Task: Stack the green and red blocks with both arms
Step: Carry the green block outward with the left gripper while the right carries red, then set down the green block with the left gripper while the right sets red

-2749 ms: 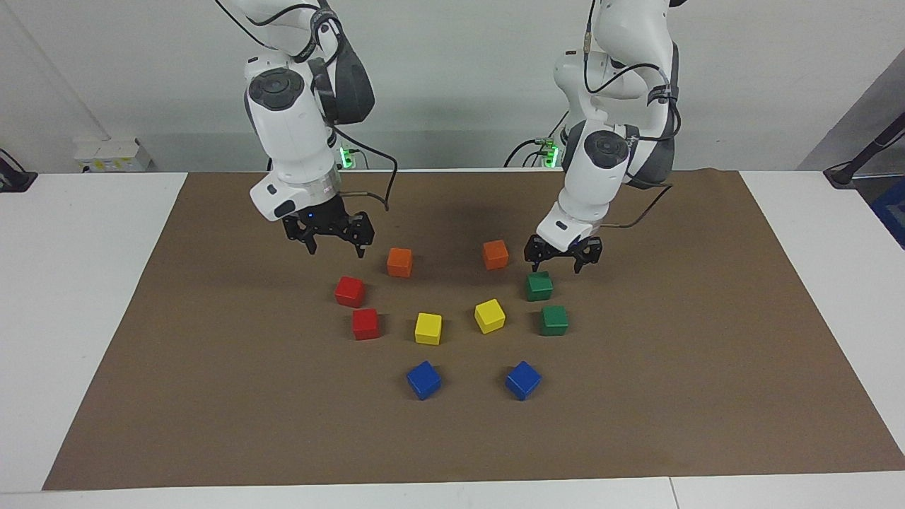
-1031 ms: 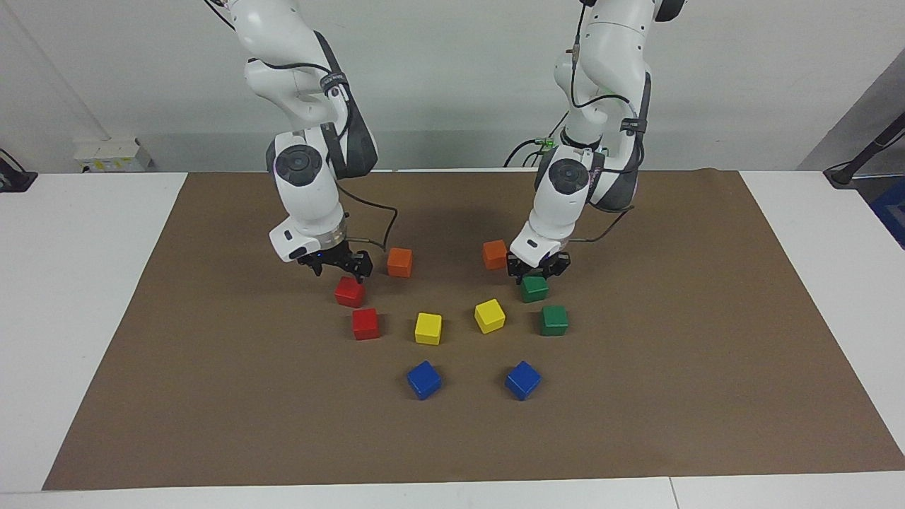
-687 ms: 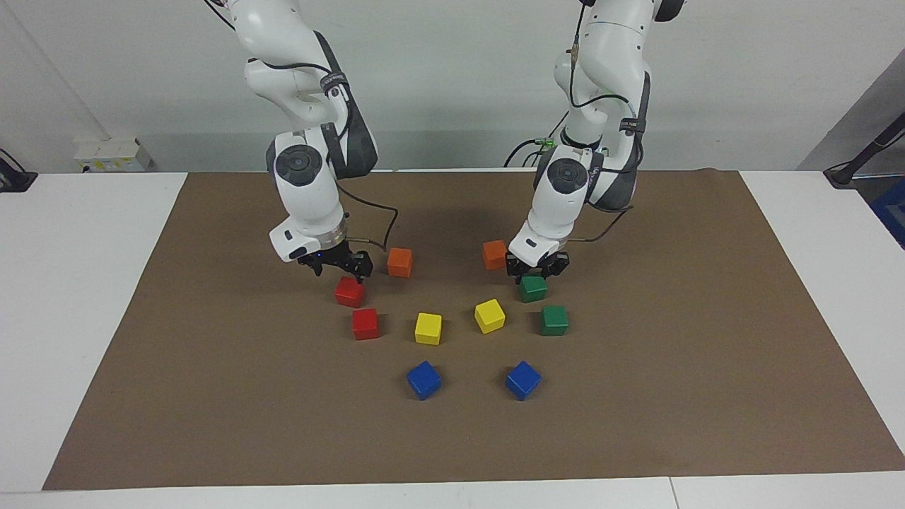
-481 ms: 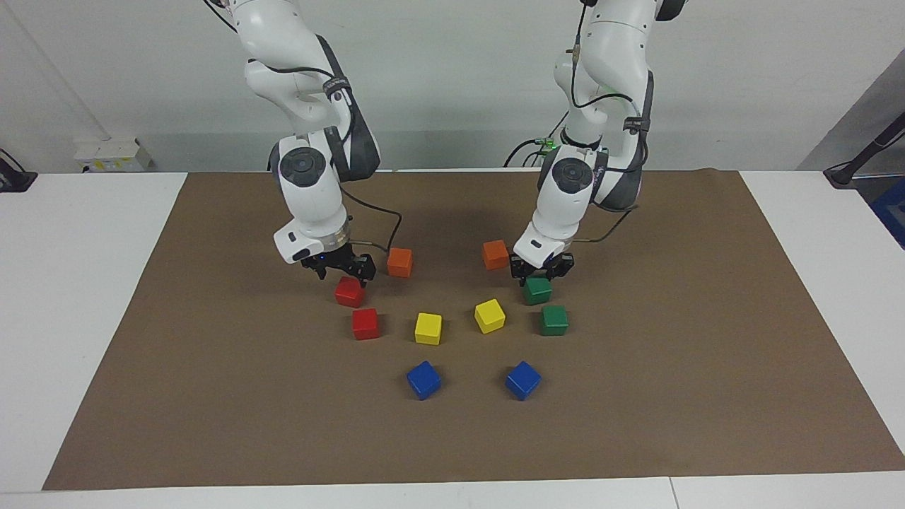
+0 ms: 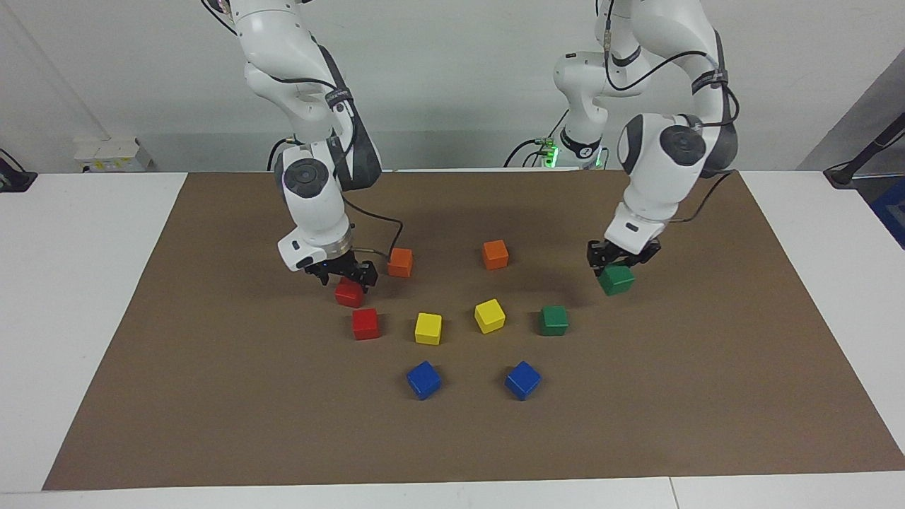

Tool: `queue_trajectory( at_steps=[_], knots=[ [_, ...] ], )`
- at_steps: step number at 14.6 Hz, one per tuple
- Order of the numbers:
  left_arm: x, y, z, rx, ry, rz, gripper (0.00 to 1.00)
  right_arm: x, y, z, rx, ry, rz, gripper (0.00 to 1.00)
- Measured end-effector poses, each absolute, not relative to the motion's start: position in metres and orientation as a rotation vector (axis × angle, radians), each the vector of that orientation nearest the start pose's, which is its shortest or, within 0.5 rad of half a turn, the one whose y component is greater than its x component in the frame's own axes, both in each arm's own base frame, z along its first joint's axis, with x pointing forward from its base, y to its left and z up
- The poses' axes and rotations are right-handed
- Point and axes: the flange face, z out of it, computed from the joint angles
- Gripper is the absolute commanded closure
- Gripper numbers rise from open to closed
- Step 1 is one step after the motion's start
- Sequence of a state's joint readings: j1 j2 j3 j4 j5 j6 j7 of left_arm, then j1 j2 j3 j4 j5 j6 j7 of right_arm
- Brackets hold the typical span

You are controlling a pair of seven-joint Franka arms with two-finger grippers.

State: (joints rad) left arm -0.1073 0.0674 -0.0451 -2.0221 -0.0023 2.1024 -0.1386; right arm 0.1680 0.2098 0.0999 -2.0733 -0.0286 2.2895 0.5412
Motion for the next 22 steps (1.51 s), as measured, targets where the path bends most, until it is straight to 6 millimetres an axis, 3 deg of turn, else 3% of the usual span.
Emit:
queue_trajectory(
  at_steps=[4,5,6,7,8,9,13,16,17,19,21,22],
  knots=[
    [0.562,0.043,0.415,-3.145,0.042,-0.004,1.00,0.561,0.156,0.320,-3.108,0.391,-0.023,0.00],
    [0.558,0.071,0.411,-3.145,0.050,-0.004,1.00,0.561,0.159,0.317,-3.109,0.385,-0.021,0.05],
    [0.553,0.094,0.407,-3.144,0.056,-0.011,1.00,0.560,0.160,0.316,-3.110,0.381,-0.018,0.23],
    [0.548,0.113,0.400,-3.142,0.060,-0.023,1.00,0.560,0.160,0.315,-3.111,0.380,-0.015,0.48],
    [0.543,0.126,0.392,-3.138,0.062,-0.040,1.00,0.560,0.160,0.315,-3.111,0.380,-0.015,0.85],
    [0.537,0.134,0.381,-3.133,0.063,-0.064,1.00,0.560,0.160,0.314,-3.111,0.380,-0.014,1.00],
    [0.526,0.135,0.352,-3.124,0.124,-0.097,1.00,0.561,0.160,0.317,-3.116,0.378,-0.004,1.00],
    [0.528,0.133,0.343,-3.114,0.221,-0.112,1.00,0.579,0.150,0.357,-3.155,0.295,0.054,1.00],
    [0.529,0.132,0.338,-3.115,0.236,-0.107,1.00,0.590,0.132,0.377,-3.161,0.217,0.051,1.00],
    [0.531,0.130,0.328,-3.115,0.250,-0.106,1.00,0.609,0.069,0.396,-3.161,0.069,0.006,1.00],
    [0.531,0.130,0.318,-3.118,0.252,-0.100,1.00,0.616,0.001,0.396,-3.160,-0.026,-0.038,1.00],
    [0.531,0.130,0.314,-3.119,0.253,-0.096,1.00,0.617,-0.022,0.392,-3.161,-0.051,-0.049,1.00]
  ],
)
